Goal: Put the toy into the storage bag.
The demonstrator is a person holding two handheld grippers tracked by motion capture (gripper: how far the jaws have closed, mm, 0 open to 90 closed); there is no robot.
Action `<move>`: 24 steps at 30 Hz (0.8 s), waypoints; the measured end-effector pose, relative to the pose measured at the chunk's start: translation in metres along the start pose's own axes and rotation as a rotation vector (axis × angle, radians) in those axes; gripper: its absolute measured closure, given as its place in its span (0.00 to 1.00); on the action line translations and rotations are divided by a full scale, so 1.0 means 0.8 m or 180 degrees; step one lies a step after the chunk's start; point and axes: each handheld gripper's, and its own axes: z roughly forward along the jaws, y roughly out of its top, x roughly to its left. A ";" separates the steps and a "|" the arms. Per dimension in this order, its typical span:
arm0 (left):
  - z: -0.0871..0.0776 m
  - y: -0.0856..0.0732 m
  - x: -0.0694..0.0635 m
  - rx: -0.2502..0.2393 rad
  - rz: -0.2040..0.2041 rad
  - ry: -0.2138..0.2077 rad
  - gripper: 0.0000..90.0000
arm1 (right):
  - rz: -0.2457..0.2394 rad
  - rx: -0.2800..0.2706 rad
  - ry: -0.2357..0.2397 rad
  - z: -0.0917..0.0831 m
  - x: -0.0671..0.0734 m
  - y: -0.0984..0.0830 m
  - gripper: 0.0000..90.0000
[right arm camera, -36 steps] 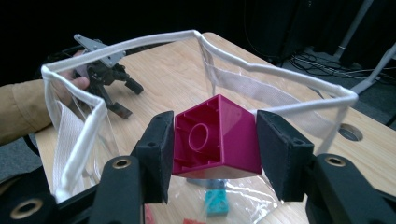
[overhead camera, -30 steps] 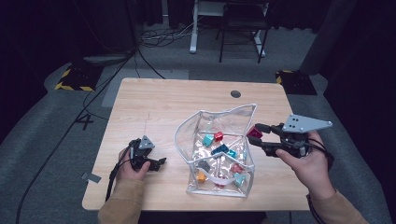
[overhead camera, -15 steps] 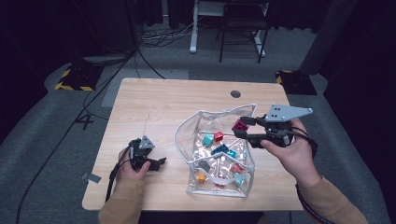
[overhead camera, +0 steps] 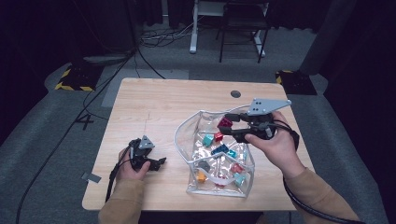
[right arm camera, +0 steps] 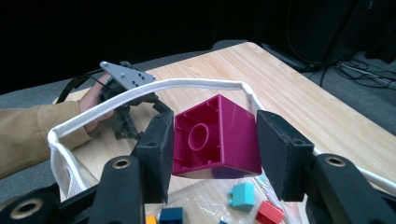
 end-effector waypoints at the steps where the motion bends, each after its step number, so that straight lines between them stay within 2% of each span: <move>1: 0.000 0.000 0.000 -0.0001 -0.0003 0.0000 0.17 | 0.0010 0.0013 0.0020 0.004 -0.001 0.000 0.55; 8: 0.000 0.000 0.000 -0.0007 -0.0003 0.0008 0.17 | 0.0018 0.0083 0.0118 0.025 -0.002 -0.002 0.55; 24: 0.000 0.000 0.001 0.0000 0.0011 0.0013 0.17 | 0.0078 0.0231 0.0136 0.049 -0.010 -0.022 0.55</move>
